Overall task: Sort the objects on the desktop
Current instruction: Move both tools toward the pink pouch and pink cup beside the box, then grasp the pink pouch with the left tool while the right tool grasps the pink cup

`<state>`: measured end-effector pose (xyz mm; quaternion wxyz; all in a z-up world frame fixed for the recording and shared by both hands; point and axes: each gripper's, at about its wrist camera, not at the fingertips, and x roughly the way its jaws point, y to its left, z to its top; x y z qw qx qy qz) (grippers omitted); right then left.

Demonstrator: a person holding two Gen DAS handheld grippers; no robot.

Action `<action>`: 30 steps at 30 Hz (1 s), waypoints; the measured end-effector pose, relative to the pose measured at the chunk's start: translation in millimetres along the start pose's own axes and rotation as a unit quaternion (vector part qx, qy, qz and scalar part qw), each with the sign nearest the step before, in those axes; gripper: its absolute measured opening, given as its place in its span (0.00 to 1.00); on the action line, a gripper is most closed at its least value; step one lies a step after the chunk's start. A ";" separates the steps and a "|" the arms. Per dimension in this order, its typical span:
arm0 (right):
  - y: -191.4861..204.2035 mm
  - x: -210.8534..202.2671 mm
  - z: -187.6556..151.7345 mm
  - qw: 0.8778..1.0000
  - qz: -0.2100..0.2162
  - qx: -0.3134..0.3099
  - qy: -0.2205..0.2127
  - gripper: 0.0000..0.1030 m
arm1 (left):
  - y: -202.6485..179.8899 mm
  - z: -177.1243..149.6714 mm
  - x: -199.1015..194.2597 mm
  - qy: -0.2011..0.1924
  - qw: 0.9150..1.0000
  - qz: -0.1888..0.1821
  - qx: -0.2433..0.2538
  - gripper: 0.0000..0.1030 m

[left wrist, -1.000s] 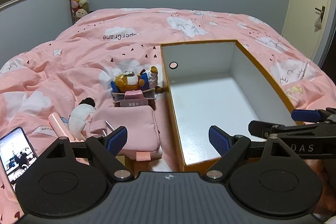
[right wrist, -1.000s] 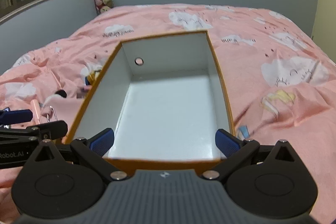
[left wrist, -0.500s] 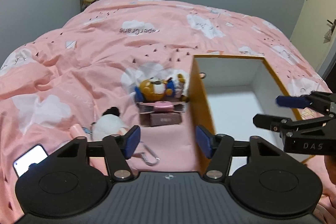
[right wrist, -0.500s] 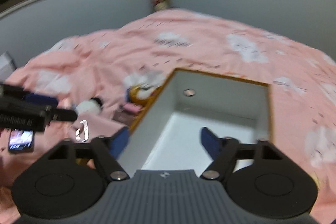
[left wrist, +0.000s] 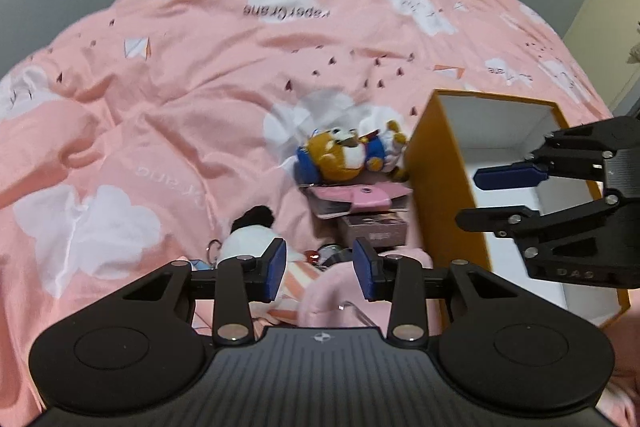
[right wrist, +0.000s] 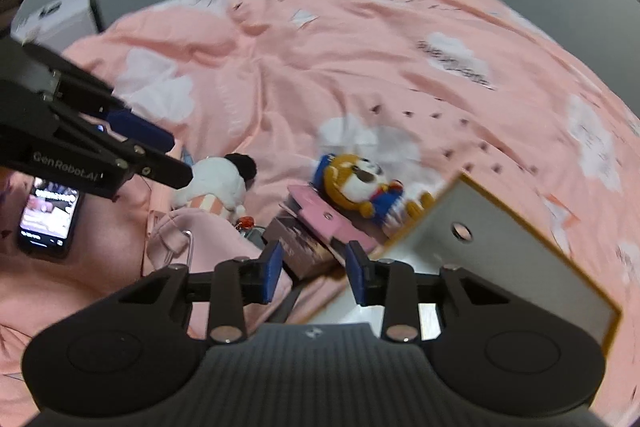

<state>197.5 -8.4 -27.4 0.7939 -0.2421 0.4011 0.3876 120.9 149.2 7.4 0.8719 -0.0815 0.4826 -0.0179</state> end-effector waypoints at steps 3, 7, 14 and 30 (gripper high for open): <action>0.7 25.9 15.5 0.999 0.010 -0.028 0.023 0.36 | 9.9 2.8 8.0 0.028 0.999 -0.032 -0.003 0.41; 2.5 50.9 26.4 0.996 0.041 -0.059 0.058 0.36 | 13.9 -6.5 16.1 0.065 0.996 -0.056 0.010 0.50; 4.8 85.3 47.9 0.988 0.048 -0.118 0.085 0.37 | 16.6 -19.8 38.3 0.115 0.991 -0.056 0.026 0.56; 32.6 171.5 62.1 0.969 0.019 -0.183 0.162 0.44 | 29.0 -30.6 74.4 0.161 0.980 -0.109 -0.037 0.63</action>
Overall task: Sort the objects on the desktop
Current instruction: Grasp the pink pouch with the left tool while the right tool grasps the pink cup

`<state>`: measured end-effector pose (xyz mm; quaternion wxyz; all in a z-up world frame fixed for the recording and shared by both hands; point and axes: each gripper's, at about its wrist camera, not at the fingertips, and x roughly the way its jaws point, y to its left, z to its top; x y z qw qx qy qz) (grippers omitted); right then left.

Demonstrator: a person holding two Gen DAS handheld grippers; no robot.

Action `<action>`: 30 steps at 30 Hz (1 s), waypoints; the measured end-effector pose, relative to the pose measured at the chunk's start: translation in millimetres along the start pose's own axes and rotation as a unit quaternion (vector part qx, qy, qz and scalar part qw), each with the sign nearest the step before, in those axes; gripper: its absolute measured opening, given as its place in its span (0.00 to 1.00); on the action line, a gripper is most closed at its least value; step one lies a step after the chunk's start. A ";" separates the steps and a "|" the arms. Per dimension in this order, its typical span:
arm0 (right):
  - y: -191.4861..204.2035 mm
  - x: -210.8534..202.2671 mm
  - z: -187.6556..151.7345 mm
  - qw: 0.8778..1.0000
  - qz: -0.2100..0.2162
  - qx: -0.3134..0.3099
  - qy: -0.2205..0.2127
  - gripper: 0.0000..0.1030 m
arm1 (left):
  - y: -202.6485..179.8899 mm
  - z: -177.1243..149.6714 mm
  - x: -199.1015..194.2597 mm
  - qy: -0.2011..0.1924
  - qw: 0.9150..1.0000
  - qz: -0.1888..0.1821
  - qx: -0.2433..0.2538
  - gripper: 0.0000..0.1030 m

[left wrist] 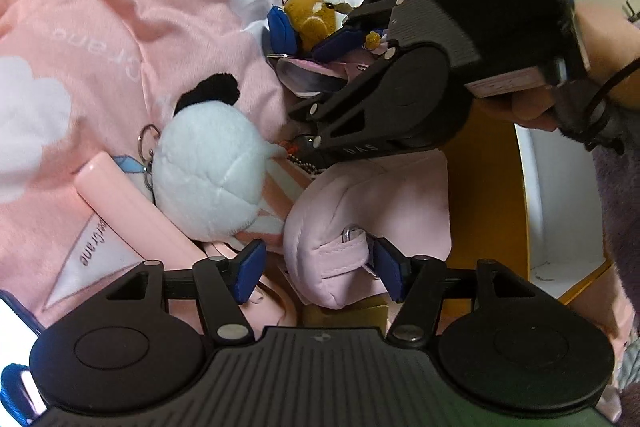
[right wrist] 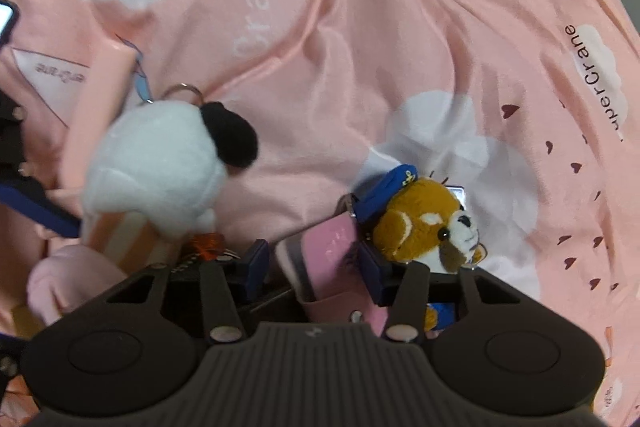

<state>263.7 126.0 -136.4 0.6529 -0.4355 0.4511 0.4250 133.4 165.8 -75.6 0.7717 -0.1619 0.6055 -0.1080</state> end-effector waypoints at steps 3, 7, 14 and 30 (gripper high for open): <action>1.4 -8.6 -3.7 1.000 -0.009 0.003 -0.007 0.37 | -2.7 -5.3 -3.6 -0.011 1.000 -0.008 -0.011 0.49; 7.3 -38.1 -14.0 0.998 -0.048 -0.006 -0.033 0.22 | -12.5 -13.2 -13.9 -0.035 0.999 -0.002 -0.009 0.44; 3.2 -109.1 -45.3 0.990 -0.082 0.048 -0.103 0.15 | -39.4 -26.6 -49.2 -0.105 0.994 0.013 -0.007 0.41; -9.3 -255.8 -193.2 0.902 -0.071 0.307 -0.294 0.16 | -159.4 -56.7 -123.0 -0.206 0.969 0.053 0.123 0.40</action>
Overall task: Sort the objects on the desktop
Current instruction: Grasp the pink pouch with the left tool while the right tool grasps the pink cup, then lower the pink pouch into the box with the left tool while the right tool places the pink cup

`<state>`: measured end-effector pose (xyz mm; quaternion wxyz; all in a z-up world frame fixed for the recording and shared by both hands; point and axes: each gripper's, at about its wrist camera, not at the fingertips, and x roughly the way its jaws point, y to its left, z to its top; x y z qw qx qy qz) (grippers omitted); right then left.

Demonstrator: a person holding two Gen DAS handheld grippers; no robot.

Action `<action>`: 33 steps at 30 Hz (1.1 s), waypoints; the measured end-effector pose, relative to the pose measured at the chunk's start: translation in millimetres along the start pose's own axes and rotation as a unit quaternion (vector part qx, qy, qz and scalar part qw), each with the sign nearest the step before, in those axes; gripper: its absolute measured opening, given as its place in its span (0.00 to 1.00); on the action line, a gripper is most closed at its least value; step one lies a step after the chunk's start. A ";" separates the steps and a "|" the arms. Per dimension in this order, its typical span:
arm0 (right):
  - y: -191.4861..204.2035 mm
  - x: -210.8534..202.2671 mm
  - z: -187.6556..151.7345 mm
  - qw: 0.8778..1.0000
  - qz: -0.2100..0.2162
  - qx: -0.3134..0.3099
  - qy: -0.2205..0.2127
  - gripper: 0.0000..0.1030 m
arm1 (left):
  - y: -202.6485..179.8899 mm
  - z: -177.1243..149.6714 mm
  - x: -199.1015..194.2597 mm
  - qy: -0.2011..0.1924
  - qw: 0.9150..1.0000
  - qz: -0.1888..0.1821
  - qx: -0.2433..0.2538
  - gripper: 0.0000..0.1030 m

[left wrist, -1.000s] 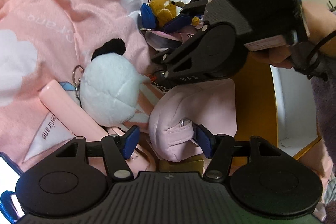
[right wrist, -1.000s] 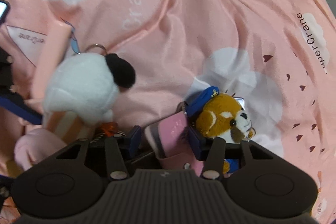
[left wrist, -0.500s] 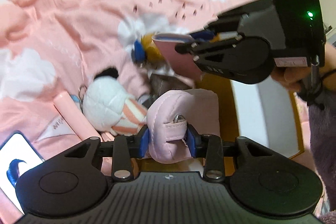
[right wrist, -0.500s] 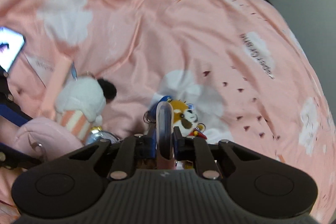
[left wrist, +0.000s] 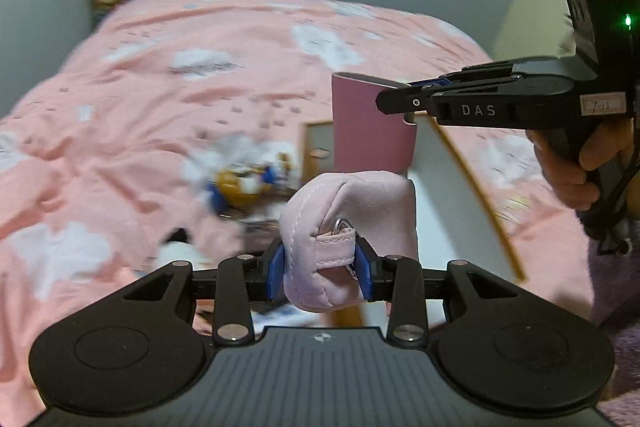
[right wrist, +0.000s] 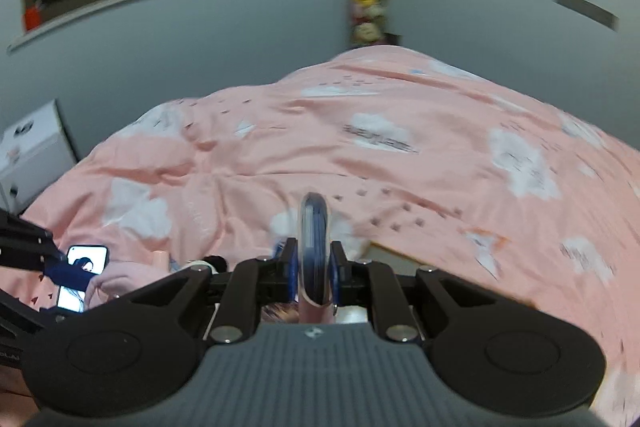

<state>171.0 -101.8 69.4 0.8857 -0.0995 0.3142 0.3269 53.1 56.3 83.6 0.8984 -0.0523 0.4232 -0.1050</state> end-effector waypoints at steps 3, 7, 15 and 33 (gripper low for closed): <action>-19.9 -4.9 -34.5 0.998 -0.031 0.047 0.023 0.16 | -22.8 -4.5 22.3 0.034 0.999 -0.021 0.009 0.40; -34.7 3.1 -84.7 0.991 -0.051 0.108 0.054 0.16 | -45.2 -11.1 65.2 0.070 0.997 0.003 0.024 0.40; -26.8 11.9 -140.2 0.983 -0.081 0.160 0.031 0.16 | -82.8 -40.1 78.3 0.071 0.988 0.103 0.087 0.41; -11.1 16.4 -171.8 0.976 -0.063 0.196 0.067 0.16 | -53.9 -62.6 87.6 0.090 0.995 -0.013 -0.038 0.50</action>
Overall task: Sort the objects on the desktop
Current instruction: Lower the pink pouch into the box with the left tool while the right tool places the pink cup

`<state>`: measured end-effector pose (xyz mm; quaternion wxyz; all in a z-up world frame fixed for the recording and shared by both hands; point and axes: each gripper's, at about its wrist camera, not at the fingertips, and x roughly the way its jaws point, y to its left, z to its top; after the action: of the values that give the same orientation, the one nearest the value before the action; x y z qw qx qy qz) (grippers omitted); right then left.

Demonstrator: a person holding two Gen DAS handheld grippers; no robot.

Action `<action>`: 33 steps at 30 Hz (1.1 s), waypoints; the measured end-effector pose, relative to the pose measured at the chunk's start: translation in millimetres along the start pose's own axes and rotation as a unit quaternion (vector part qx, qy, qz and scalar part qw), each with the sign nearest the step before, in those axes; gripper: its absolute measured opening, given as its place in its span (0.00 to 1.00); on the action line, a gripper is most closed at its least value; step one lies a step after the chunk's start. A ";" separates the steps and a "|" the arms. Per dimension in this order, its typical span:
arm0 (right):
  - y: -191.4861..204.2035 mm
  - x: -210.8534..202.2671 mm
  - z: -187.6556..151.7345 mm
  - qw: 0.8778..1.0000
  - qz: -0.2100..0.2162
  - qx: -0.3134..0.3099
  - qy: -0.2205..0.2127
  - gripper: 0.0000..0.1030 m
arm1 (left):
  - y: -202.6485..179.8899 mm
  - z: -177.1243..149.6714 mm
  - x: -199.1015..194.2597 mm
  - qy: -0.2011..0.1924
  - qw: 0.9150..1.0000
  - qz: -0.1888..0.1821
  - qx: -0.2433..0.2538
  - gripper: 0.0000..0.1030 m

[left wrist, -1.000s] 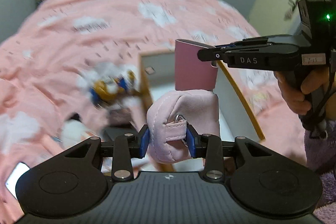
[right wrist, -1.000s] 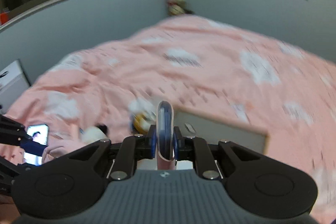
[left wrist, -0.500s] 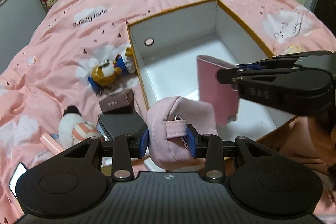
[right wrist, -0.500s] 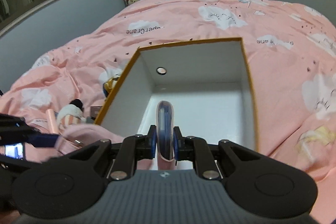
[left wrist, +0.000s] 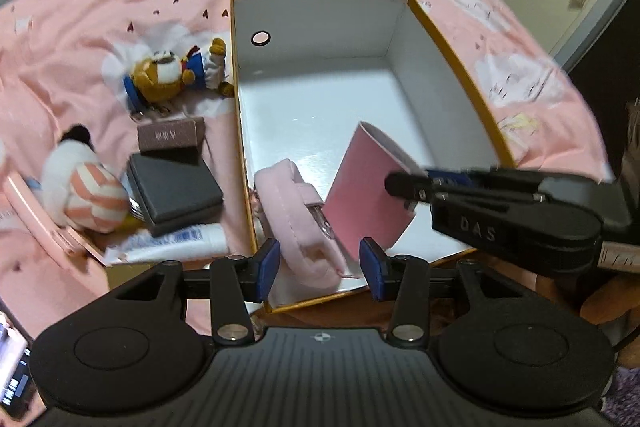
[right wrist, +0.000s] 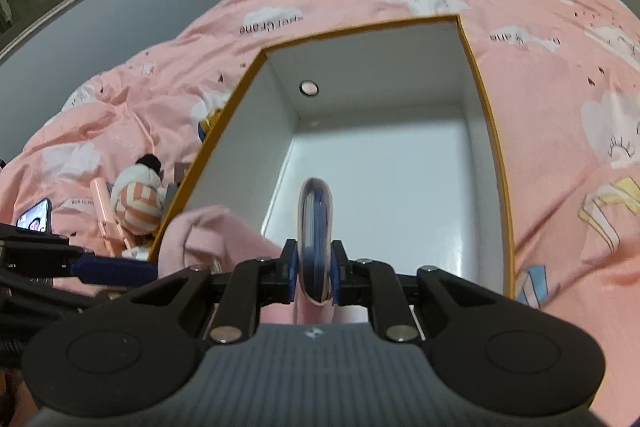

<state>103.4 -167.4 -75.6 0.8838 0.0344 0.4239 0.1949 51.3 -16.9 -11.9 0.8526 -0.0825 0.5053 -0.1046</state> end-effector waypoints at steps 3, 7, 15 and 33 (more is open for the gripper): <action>-2.8 -2.5 -3.6 1.000 0.016 0.013 0.023 0.18 | 9.3 -2.0 -2.3 -0.008 0.999 -0.025 -0.021 0.50; 0.3 -2.6 -5.4 0.999 0.026 0.011 0.038 0.24 | 18.0 -2.7 -2.5 -0.019 0.998 -0.048 -0.042 0.50; -2.2 -0.9 -3.5 0.999 0.024 0.012 0.041 0.32 | 26.2 -5.5 -3.8 -0.037 0.997 -0.054 -0.042 0.50; -7.2 12.2 5.7 0.992 0.052 0.090 0.072 0.23 | 1.6 2.7 -18.3 -0.055 0.993 0.000 0.109 0.14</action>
<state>116.9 -168.9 -82.5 0.8331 0.1214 0.4996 0.2039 45.3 -10.5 4.4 0.8830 0.0054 0.4433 -0.1540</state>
